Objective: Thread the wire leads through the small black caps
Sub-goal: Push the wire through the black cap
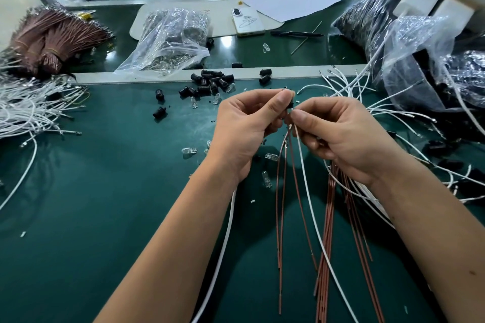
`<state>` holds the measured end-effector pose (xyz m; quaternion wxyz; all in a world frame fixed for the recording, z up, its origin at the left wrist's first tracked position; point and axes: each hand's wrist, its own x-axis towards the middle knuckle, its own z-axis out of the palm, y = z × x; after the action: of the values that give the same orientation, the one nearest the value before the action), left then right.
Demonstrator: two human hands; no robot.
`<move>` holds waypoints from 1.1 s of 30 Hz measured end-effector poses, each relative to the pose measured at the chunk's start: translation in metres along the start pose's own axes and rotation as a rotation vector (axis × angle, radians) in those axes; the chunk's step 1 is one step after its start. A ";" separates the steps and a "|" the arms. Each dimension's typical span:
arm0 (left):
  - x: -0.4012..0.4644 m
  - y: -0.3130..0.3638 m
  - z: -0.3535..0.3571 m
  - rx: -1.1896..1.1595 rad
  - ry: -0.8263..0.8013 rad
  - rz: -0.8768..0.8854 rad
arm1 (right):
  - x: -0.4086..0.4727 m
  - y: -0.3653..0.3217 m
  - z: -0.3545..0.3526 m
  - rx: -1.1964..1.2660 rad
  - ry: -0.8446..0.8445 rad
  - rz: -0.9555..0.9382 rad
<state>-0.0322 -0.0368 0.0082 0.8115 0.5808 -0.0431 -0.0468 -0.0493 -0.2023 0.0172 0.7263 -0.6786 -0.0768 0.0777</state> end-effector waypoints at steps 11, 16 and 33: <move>0.002 0.002 -0.005 -0.008 -0.106 0.176 | 0.000 0.000 -0.002 0.008 0.008 -0.084; 0.002 0.002 -0.004 -0.045 -0.112 0.198 | 0.000 0.001 -0.003 0.013 0.001 -0.084; -0.001 0.007 -0.001 -0.094 -0.174 0.289 | -0.001 0.002 -0.003 -0.005 -0.013 -0.115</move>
<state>-0.0329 -0.0332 0.0146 0.8294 0.5236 -0.1941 0.0183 -0.0495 -0.2051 0.0146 0.7273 -0.6744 -0.1209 0.0401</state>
